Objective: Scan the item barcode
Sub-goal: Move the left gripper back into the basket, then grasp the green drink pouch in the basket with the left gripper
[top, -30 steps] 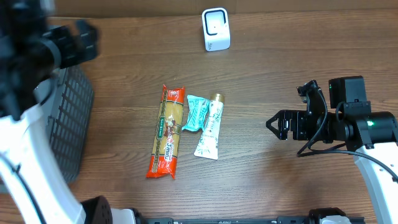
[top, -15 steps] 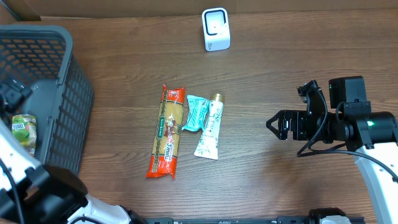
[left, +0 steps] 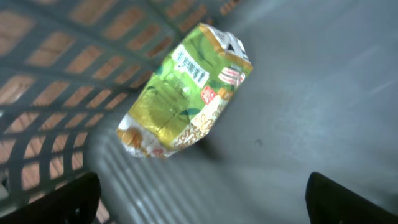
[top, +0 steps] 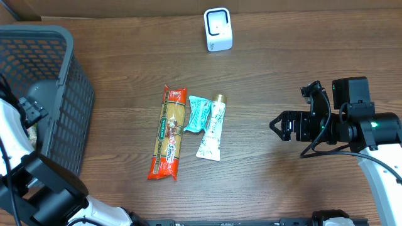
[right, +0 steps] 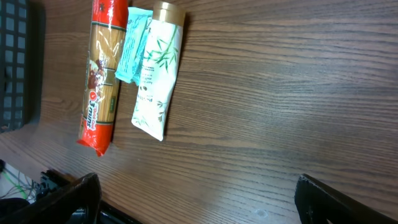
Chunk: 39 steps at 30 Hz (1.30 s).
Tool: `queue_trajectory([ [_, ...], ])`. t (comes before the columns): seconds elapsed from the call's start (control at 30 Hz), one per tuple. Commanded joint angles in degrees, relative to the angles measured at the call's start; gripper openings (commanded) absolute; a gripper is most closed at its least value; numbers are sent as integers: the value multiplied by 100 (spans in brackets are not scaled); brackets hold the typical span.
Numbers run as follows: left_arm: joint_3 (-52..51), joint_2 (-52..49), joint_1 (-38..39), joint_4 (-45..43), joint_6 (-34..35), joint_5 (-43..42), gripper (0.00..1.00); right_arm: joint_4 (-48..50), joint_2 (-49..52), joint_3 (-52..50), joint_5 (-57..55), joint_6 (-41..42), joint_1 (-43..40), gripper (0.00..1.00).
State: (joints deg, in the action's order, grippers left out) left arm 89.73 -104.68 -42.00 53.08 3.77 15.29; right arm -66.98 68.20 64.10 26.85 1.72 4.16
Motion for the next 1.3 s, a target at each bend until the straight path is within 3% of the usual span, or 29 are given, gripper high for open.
queue_trajectory([
  [0.0, -404, 42, 52, -439, -870, 125, 94, 24, -2, -2, -31, -9, 28, 99],
  [0.2, -1139, 0, 55, -1893, -1753, 127, 94, 28, -2, -2, -28, -9, 28, 99],
  [0.33, -1392, -83, -13, -2319, -2081, 133, 93, 35, -2, -2, -28, -9, 28, 99],
  [0.4, -1401, -232, -87, -2339, -2205, 144, 89, 46, -2, -2, -28, -9, 28, 99],
  [0.77, -1403, -671, -297, -2337, -2741, 170, 94, 2, -2, -2, -28, -7, 28, 99],
  [1.27, -1473, -831, -798, -2293, -2409, 184, 82, 37, -2, -2, -28, -7, 28, 99],
])
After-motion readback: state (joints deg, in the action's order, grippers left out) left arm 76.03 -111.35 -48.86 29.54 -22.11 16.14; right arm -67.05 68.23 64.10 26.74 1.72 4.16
